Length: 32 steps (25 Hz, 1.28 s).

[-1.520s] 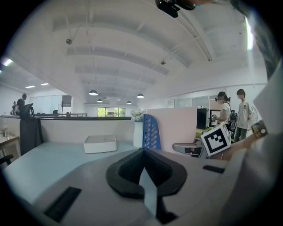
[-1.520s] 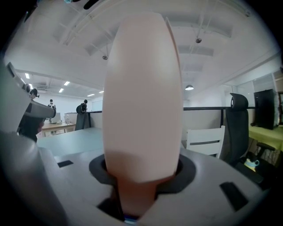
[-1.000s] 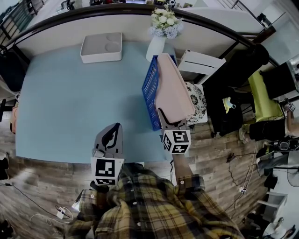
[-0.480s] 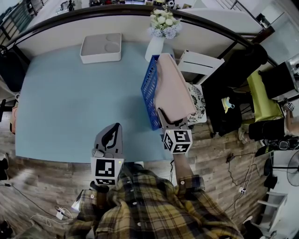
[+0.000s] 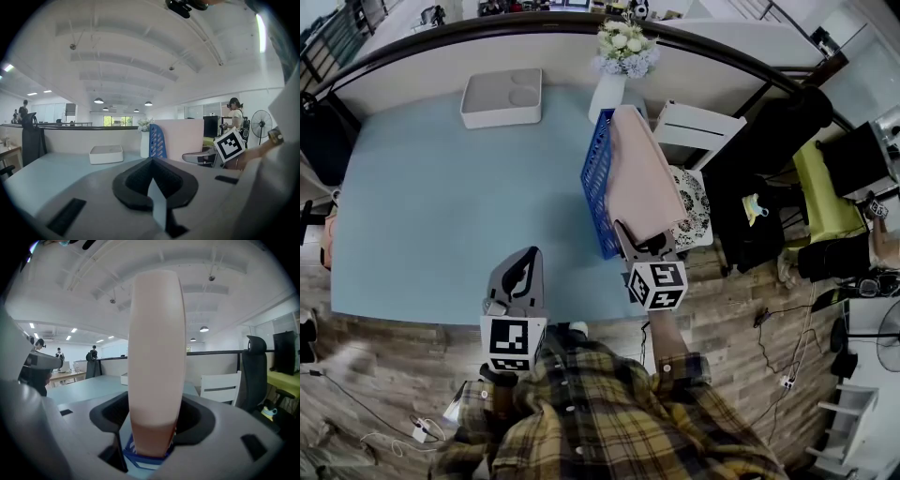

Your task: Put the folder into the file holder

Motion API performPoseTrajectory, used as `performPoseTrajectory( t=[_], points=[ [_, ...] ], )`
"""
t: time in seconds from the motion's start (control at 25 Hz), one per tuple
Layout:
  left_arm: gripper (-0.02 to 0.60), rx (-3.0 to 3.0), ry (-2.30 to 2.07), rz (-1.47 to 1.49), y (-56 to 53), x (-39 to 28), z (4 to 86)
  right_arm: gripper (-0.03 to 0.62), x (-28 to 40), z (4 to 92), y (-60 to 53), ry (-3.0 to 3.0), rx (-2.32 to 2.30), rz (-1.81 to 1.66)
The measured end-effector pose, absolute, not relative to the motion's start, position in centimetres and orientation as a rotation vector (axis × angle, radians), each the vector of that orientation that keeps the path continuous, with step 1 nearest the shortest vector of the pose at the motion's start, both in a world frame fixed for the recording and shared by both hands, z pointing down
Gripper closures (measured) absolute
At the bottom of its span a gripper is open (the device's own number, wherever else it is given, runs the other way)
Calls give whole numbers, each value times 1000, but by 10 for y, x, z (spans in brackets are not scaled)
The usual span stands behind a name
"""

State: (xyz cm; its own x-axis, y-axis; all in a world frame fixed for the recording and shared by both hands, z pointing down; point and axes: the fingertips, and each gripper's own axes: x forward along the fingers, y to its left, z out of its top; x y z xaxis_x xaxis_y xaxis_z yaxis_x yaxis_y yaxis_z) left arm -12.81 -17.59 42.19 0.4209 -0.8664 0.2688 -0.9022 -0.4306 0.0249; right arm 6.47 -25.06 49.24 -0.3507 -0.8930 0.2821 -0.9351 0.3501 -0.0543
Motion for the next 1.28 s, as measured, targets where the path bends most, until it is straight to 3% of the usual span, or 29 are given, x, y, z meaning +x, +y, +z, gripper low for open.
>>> performPoseTrajectory(
  t=[0.84, 1.28],
  points=[
    [589, 2559, -1564, 277, -143, -119, 405, 330, 88, 426, -171, -2527, 1753, 239],
    [589, 2605, -1489, 280, -129, -102, 404, 427, 95, 405, -126, -2604, 1769, 266]
  ],
)
